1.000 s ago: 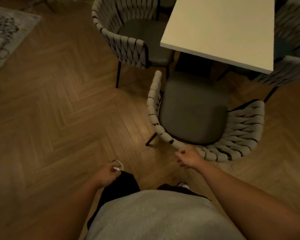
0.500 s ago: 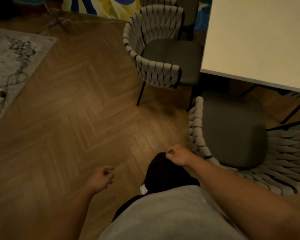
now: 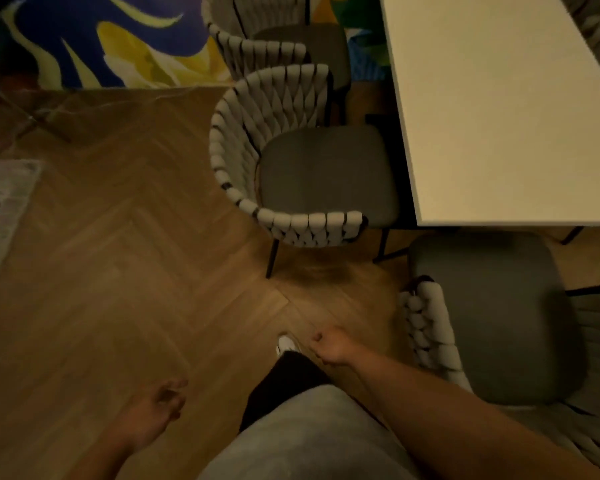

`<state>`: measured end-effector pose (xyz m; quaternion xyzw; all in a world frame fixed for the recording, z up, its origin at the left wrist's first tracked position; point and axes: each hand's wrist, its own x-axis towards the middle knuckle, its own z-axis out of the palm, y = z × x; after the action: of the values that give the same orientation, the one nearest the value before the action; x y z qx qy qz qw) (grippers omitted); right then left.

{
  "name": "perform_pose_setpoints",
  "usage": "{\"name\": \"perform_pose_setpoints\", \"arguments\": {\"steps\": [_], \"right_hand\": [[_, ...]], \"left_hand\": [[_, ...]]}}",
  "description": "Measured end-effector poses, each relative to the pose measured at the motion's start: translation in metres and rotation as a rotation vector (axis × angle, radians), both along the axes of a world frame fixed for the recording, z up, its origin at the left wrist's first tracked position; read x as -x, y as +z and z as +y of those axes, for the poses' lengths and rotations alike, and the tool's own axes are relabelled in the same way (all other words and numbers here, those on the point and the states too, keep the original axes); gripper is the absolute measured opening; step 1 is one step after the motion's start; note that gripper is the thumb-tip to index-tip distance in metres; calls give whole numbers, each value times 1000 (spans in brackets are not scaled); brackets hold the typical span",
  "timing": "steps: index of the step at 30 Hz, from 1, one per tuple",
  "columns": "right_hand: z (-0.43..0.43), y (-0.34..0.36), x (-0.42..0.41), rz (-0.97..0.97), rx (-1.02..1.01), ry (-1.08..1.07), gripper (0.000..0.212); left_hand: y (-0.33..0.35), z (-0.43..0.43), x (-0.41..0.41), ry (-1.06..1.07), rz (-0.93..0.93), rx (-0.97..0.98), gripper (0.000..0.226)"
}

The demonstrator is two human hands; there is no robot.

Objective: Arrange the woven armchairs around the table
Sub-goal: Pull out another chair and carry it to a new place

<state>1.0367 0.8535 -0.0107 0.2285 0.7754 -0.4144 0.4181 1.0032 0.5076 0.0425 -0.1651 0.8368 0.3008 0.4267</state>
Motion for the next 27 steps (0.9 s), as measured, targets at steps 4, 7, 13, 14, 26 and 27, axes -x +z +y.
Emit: {"name": "perform_pose_setpoints", "arguments": {"steps": [4,7,13,14,26,27], "right_hand": [[-8,20,80,40,1,-125,39],[-10,34,130,90,-9,-176,40],[-25,16,205,66,7,-470,27],[-32,11,215,54,17,-548,29],[-158,6,351,-48,224,-1441,25],[-161,5,365,-16,253,-1509,29]], "left_hand": [[21,-4,117,-2,90,-42,28],[27,-1,190,-11,128,-71,27],[1,-10,334,-177,43,-65,27],[-3,-11,360,-205,31,-70,27],[40,53,661,-619,72,-131,18],[42,68,678,-661,93,-141,18]]}}
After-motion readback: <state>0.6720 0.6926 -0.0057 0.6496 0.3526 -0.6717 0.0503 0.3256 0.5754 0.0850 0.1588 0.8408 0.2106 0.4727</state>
